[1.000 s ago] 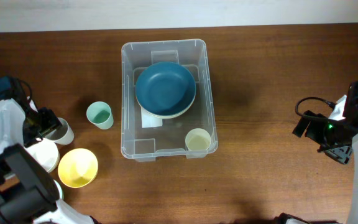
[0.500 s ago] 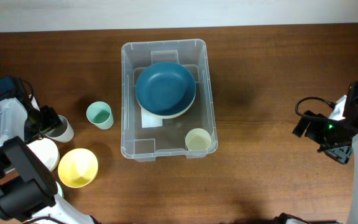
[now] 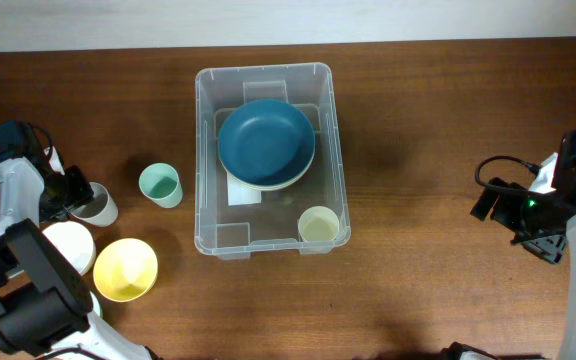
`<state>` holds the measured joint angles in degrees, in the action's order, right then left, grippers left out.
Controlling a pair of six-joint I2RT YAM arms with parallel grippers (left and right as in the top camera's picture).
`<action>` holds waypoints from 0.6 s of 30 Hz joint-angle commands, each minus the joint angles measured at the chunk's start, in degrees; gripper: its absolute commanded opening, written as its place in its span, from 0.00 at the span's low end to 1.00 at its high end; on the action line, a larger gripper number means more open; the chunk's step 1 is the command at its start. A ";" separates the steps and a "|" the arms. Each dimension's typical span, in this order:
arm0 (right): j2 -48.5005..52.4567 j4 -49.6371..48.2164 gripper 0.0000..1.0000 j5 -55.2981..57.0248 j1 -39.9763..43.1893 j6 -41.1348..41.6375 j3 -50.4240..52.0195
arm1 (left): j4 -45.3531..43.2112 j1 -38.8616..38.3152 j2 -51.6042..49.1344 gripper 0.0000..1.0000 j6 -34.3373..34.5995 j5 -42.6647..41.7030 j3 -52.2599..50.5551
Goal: Pack container
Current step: 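Move the left gripper to the grey cup and grip its rim, then carry the grey cup into the bin and nest it in the cream cup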
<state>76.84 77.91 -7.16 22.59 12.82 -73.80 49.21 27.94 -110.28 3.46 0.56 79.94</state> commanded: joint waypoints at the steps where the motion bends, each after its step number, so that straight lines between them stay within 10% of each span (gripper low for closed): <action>1: -0.07 -0.07 1.00 0.31 0.31 -0.59 0.11 | -0.17 0.17 -0.39 0.32 -0.81 -1.92 -0.24; 12: -0.07 -0.07 1.00 0.31 0.31 -0.59 0.11 | 0.07 -1.42 -0.26 0.01 -1.64 -3.43 0.04; 18: -0.07 0.09 1.00 0.35 0.31 -0.61 0.09 | 5.18 -2.82 2.23 0.01 -1.81 -4.57 4.35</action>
<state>76.84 77.95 -7.16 22.59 12.86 -73.80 53.15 25.82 -110.28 2.35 -2.37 80.88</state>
